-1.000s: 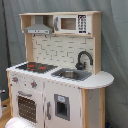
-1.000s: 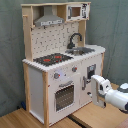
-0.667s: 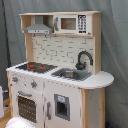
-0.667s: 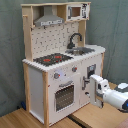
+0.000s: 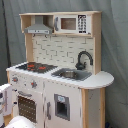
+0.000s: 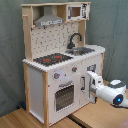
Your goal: Play with the kitchen
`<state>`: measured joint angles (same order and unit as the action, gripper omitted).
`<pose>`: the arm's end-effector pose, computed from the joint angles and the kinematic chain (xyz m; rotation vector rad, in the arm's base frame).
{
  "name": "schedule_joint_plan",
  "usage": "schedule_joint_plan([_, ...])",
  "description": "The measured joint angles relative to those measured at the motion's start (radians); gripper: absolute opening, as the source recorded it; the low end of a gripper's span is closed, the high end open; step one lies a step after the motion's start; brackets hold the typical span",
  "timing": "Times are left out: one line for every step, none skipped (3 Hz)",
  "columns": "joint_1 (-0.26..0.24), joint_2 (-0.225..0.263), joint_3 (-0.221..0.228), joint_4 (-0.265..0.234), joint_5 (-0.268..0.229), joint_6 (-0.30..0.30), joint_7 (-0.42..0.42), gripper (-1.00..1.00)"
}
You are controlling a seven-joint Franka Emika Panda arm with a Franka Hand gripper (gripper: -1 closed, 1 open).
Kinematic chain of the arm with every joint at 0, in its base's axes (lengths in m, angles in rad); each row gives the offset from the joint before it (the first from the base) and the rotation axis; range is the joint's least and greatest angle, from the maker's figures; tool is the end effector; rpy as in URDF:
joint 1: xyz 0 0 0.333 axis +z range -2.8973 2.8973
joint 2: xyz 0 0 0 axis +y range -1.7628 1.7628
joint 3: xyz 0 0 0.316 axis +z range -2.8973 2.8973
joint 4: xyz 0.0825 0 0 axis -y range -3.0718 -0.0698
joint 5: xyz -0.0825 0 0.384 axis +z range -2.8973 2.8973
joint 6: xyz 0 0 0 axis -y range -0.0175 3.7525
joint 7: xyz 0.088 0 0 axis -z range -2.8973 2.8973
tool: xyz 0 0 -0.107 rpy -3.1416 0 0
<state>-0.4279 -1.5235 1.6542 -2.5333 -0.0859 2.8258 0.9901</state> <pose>0.2248 0.4278 0.2870 1.8427 0.5655 1.6781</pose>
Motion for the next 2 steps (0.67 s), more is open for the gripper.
schedule_joint_plan([-0.077,0.000,0.015,0.003,-0.016,0.062,0.000,1.00])
schedule_joint_plan([-0.147,0.000,0.023,0.015,-0.031,0.140,-0.001,1.00])
